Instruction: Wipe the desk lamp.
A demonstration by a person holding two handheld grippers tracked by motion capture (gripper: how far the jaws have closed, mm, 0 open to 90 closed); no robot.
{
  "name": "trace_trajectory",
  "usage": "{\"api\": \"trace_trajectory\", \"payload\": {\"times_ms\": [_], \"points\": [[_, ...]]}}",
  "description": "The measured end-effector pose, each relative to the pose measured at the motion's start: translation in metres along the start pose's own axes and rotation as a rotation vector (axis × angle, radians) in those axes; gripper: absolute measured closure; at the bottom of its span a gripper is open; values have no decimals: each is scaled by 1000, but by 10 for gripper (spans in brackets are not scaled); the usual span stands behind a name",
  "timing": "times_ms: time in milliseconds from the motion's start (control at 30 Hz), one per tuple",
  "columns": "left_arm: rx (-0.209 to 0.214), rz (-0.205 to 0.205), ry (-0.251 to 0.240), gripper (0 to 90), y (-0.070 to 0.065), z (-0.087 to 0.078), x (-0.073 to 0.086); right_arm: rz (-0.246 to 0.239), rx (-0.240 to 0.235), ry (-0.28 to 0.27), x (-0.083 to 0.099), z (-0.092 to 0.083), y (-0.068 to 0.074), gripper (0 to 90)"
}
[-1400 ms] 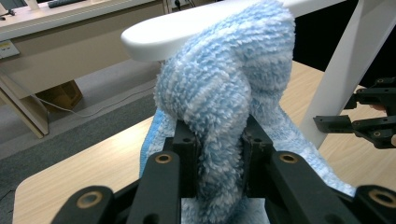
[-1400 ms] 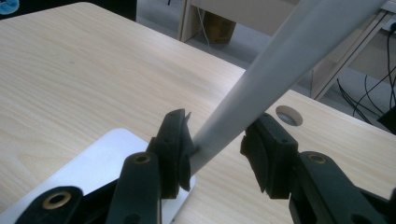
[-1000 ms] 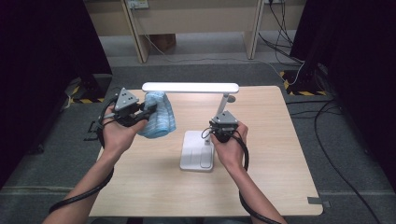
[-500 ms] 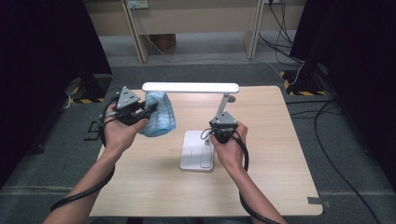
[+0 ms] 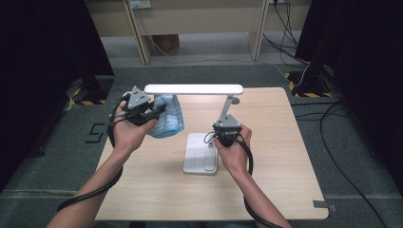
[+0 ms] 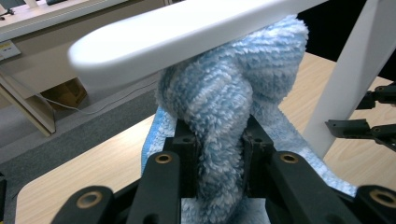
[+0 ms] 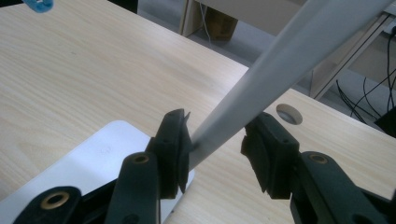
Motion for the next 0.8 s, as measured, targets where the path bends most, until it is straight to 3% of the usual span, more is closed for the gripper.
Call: {"api": "trace_trajectory", "payload": {"times_ms": [333, 533, 600, 767, 800], "points": [[-6, -3, 3, 718, -1, 1, -2, -3, 0, 6, 1, 0, 1, 587], [-7, -5, 3, 718, -1, 1, -1, 49, -22, 17, 7, -1, 2, 448], [-5, -7, 3, 718, -1, 1, -1, 86, -56, 33, 14, -4, 5, 401], [-4, -10, 2, 718, -2, 2, -2, 117, -99, 78, 29, -7, 10, 434], [-4, -11, 1, 718, -2, 1, -2, 129, -129, 109, 39, -7, 16, 530]]}}
Point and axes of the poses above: each handheld gripper's, and its own axes: z roughly forward along the jaws, x roughly out of its underside, y roughly to its left, the point moved 9 cm from there along z, roughly forward along the jaws, and after that the axes turned 9 degrees about -y, right-handed, at the moved point
